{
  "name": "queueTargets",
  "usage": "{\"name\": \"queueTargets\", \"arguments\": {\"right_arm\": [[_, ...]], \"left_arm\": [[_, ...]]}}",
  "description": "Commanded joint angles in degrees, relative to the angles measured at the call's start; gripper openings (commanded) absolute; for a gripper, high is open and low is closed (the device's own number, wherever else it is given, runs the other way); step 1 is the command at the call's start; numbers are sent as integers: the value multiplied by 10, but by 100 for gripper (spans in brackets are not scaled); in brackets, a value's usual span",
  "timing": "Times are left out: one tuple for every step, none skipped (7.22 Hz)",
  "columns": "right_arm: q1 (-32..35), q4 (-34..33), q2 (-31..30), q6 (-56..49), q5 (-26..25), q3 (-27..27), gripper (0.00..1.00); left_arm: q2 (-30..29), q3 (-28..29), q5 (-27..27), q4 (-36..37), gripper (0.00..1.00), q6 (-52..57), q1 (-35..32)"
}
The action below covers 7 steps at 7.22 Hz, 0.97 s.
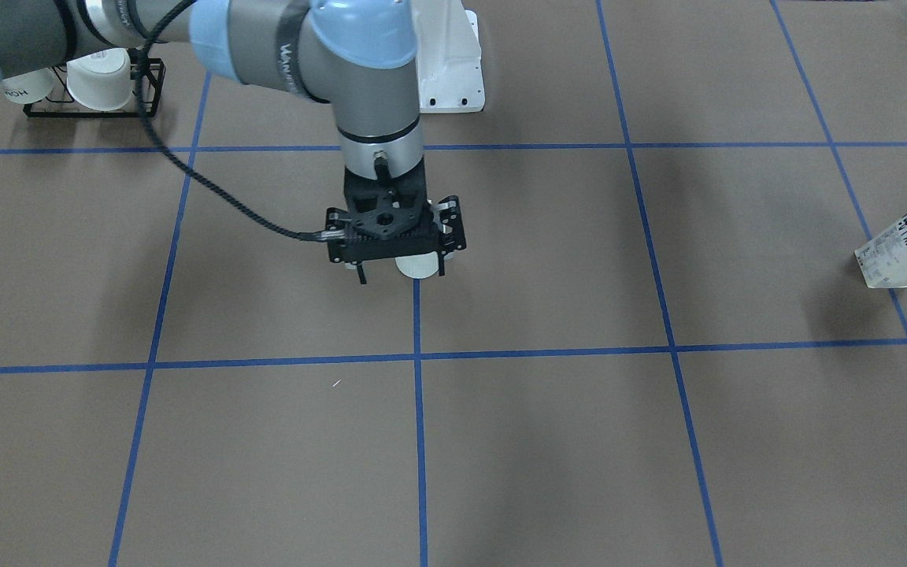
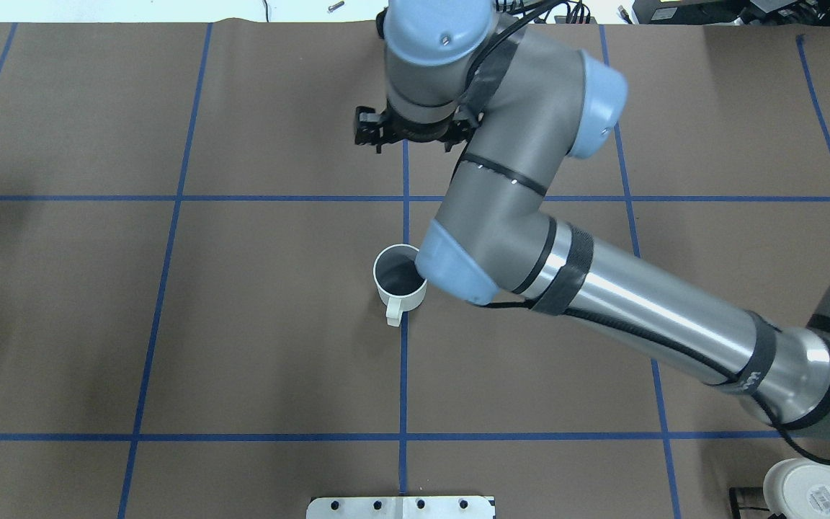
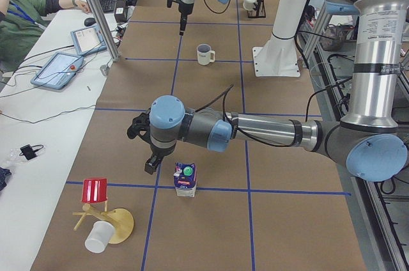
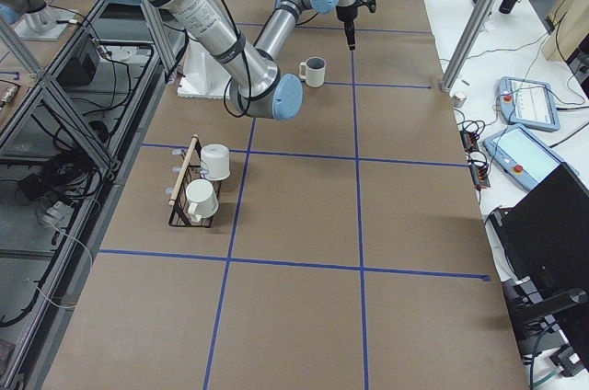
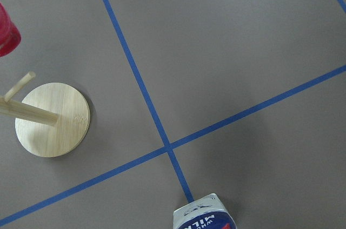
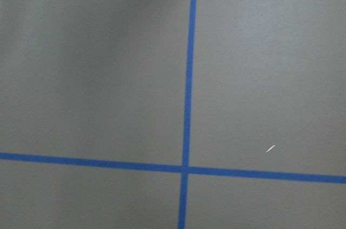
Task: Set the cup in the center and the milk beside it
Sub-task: 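Release the mug upright and withdraw the right gripper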
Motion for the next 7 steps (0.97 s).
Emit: {"name": "queueTargets", "arguments": {"right_arm": [[104,32,-114,-88,36,38,99],[154,55,-165,-148,87,39,99],[209,57,-213,-240,130,39,99],[252,58,-266,-353,147,39,100],[296,57,-313,-462,163,39,100],[346,57,-363,-540,202,39,100],[390,63,-432,-588,232,43,100]], "left_arm": [[-1,-6,-3,-23,99,-14,0],[-1,-9,-2,-23,99,-14,1],[-1,-8,-2,-23,99,-12,0],[0,-7,-2,-23,99,-11,0],[1,-5,0,-22,99,-10,1],[1,-3,1,-23,99,-9,0],[8,-7,1,-23,99,-9,0]]}}
